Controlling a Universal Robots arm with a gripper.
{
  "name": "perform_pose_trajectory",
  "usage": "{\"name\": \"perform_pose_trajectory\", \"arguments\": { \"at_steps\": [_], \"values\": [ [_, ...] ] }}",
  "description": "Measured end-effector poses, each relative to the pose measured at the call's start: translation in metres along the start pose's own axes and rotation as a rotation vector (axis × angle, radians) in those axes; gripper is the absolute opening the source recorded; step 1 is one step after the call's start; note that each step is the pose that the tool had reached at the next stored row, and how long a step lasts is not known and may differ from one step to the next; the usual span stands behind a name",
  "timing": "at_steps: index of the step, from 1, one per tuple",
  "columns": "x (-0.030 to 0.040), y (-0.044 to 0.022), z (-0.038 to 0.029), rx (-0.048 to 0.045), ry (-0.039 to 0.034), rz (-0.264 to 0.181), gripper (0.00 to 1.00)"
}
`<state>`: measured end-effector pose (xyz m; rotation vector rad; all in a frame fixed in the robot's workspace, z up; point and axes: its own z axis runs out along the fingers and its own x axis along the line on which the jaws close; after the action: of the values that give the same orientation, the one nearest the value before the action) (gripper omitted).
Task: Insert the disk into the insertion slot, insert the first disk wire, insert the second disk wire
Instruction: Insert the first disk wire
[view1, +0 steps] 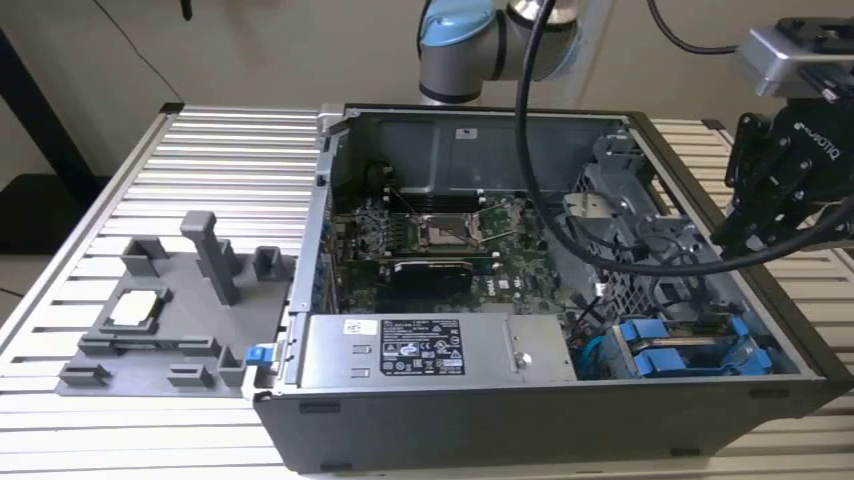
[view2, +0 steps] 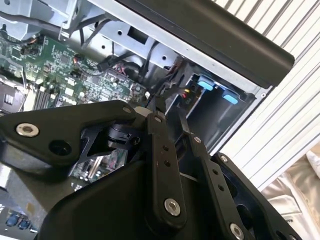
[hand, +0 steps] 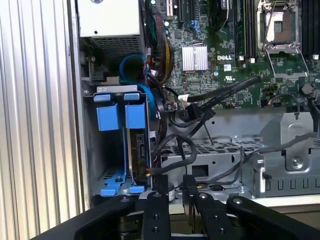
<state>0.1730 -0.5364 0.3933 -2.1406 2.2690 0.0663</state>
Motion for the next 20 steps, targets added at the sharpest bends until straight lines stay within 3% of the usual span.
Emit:
{"name": "perform_pose_trajectory", "arguments": {
  "at_steps": [2,7,20],
  "values": [
    [-0.0040,0.0003,0.0001,0.0000,0.0001,0.000,0.27],
    [-0.0045,0.0017,0.0002,0.0000,0.0000,0.000,0.27],
    [-0.0021,0.0432,0.0010,0.0000,0.0001,0.000,0.27]
  ]
}}
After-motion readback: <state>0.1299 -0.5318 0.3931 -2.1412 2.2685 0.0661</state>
